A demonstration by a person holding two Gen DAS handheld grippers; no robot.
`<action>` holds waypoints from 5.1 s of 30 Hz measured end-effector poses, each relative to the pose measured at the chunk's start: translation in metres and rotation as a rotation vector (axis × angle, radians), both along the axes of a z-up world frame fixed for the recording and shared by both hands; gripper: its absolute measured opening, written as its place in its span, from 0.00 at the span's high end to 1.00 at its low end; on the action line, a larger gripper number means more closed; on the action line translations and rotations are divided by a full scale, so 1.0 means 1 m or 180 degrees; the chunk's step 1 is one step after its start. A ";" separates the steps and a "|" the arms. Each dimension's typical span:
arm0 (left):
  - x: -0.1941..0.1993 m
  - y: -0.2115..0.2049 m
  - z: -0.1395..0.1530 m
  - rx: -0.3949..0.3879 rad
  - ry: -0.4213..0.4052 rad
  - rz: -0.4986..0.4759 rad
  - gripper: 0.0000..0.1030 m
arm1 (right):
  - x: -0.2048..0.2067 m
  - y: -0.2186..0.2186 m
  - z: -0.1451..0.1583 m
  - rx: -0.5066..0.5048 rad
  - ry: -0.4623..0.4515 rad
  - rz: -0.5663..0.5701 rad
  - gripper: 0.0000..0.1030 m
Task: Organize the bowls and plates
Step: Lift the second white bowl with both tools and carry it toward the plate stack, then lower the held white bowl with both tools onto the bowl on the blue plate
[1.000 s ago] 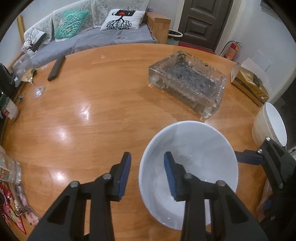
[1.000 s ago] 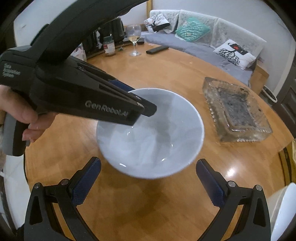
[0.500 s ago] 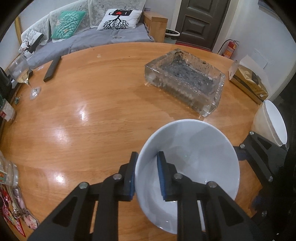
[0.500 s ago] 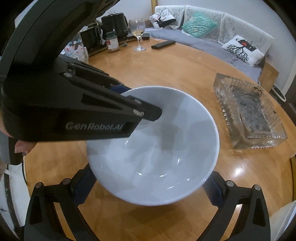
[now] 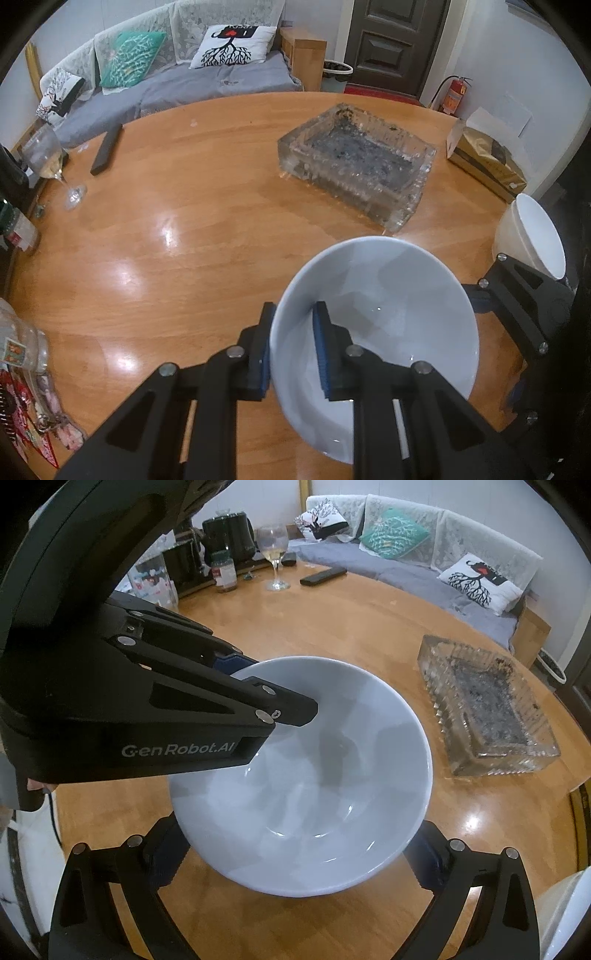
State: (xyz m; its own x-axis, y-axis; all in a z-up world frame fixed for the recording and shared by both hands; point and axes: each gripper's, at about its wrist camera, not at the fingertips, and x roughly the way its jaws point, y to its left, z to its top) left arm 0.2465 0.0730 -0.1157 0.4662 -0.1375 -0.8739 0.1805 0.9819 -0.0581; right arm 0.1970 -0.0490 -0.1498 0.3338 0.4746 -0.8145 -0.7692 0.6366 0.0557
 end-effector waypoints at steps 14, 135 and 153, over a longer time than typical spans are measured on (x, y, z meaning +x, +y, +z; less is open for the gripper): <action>-0.024 -0.045 0.063 0.0227 -0.0207 -0.0087 0.84 | -0.026 -0.042 0.053 0.0225 -0.0235 -0.0101 0.06; 0.043 -0.273 0.004 0.0036 0.0159 -0.0956 0.69 | 0.005 -0.273 -0.002 0.0174 0.0140 -0.0341 0.02; 0.047 -0.263 -0.001 -0.0131 0.0038 -0.1112 0.69 | 0.030 -0.253 -0.028 0.0263 0.0101 -0.0237 0.01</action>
State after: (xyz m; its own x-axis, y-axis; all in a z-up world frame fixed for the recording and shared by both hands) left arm 0.2931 -0.1904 -0.1169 0.3746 -0.3222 -0.8694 0.5043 0.8576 -0.1006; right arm 0.2271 -0.3024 -0.1778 0.3453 0.5155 -0.7842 -0.7171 0.6840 0.1339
